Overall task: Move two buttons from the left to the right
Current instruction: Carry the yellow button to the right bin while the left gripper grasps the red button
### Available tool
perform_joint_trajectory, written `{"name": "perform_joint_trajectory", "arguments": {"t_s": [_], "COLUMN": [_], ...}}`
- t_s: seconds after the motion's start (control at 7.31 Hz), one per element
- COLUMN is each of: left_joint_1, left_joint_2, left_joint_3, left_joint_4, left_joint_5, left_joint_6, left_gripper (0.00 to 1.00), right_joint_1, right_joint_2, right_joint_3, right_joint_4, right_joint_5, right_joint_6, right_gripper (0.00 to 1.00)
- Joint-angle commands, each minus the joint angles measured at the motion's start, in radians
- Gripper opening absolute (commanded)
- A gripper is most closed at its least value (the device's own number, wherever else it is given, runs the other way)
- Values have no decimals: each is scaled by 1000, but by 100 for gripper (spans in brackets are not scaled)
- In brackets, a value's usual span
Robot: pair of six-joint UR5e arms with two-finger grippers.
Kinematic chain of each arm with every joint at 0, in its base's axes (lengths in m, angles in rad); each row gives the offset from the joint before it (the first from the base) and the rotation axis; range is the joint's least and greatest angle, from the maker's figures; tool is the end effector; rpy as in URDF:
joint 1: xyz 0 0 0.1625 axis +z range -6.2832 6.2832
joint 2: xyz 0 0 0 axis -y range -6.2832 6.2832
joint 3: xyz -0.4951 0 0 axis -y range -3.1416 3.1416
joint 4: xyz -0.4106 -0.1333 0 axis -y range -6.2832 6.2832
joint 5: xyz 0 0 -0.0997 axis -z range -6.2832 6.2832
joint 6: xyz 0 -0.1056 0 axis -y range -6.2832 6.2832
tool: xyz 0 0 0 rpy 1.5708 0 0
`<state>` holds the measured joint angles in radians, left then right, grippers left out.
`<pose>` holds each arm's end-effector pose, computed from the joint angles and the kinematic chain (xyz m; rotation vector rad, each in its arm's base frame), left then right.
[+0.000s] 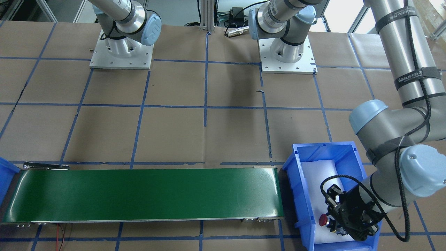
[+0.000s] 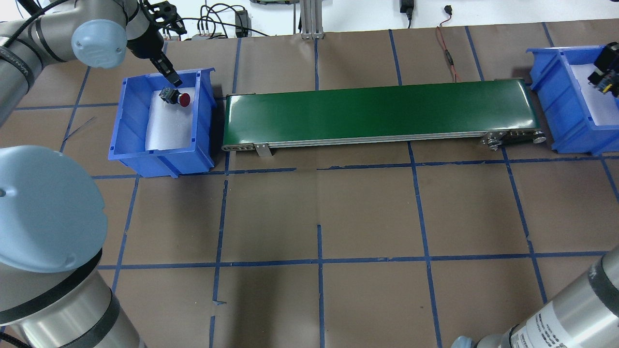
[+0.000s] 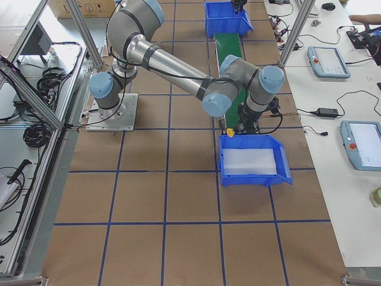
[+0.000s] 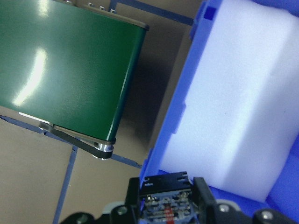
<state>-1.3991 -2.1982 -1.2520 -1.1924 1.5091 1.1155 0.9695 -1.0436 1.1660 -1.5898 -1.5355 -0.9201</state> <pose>-0.0030 -0.8009 0.3404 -1.4262 -2.7870 0.1454 -0.3084 -0.6918 0.4250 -0.4804 3.0057 0.0770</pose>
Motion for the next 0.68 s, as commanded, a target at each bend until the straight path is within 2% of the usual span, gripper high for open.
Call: {"name": "perform_joint_trajectory", "arguments": {"t_s": [0.0,0.55], "left_joint_1": [3,3], "left_joint_2": [-18,-49], "left_joint_3": [-33,-46], "left_joint_4": [13,62], "left_joint_5": [-3,-3], "left_joint_6": [6,15], "left_gripper": [60,60], "right_joint_1": [-66,-67], "right_joint_2": [17,106], "right_joint_3": [-5,-2], "right_joint_4": [-1,-137], "right_joint_5": [2,9], "right_joint_6": [-20,-19], "right_gripper": [7,7]}}
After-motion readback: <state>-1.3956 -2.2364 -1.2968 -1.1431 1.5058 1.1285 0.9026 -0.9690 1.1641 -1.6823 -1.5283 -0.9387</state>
